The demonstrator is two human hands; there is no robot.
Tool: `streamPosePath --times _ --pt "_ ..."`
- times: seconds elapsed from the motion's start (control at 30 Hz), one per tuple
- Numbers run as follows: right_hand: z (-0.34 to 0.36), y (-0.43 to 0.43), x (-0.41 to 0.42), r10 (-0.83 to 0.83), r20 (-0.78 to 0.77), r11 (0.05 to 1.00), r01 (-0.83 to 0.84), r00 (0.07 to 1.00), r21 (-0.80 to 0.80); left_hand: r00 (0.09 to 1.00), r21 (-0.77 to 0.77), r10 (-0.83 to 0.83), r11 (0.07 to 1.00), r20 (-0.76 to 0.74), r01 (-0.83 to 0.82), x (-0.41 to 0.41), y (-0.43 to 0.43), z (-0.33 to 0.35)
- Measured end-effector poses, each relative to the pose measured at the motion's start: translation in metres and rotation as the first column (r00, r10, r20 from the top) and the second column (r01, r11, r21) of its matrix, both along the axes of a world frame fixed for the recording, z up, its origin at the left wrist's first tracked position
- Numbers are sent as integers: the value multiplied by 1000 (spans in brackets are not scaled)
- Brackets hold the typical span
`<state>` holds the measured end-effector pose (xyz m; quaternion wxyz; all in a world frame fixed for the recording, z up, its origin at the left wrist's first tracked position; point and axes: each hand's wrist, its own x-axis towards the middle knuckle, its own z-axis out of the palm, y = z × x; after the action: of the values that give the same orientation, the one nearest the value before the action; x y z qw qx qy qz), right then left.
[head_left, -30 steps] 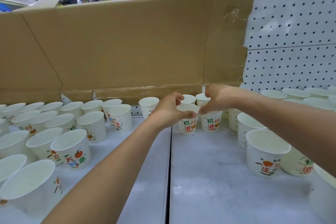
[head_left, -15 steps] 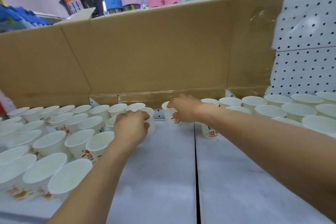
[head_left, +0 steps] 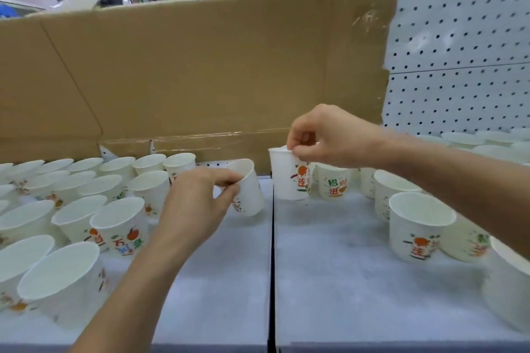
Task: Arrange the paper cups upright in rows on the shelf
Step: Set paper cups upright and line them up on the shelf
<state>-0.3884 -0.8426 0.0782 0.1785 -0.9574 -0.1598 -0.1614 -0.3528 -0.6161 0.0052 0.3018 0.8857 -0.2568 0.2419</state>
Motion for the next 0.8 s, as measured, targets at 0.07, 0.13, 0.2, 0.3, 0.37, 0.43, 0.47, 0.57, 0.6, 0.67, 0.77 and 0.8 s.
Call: streamPosePath --times 0.07,0.13,0.2,0.3,0.37,0.43,0.47,0.57,0.6,0.67,0.77,0.8 --pt "-1 -15 -21 -60 -72 997 56 996 -57 990 7 -125 992 -68 126 -5 -17 -2" --pt "-7 -22 -33 -147 -117 978 127 982 -164 973 68 -199 976 -120 208 -7 -34 -5" --pt "-16 -26 -38 -208 -109 948 173 972 -267 959 126 -233 959 -160 254 -8 -47 -7" --pt "-27 -28 -40 -243 -102 917 194 965 -348 942 172 -279 935 -187 311 -6 -58 -8" --pt "-30 -30 -40 -252 -104 911 200 962 -360 935 195 -295 923 -197 332 -6 -63 -5" --pt "-32 -33 -38 -262 -110 910 208 959 -358 931 206 -310 915 -195 348 -4 -65 -3" --pt "-33 -35 -36 -266 -112 911 212 957 -353 929 209 -314 912 -197 353 -3 -66 -2" --pt "-35 -38 -34 -274 -114 917 224 955 -328 929 241 -307 904 -206 353 0 -68 0" --pt "-35 -38 -35 -277 -116 919 228 954 -321 931 261 -298 901 -209 347 0 -67 0" --pt "-34 -39 -37 -274 -120 924 226 954 -308 928 269 -305 895 -213 356 1 -64 -1" --pt "-29 -43 -42 -269 -124 926 222 955 -306 925 159 -325 920 -197 357 -3 -65 -4" --pt "-27 -45 -43 -275 -131 924 224 953 -309 941 120 -278 945 -192 304 -5 -70 -6"
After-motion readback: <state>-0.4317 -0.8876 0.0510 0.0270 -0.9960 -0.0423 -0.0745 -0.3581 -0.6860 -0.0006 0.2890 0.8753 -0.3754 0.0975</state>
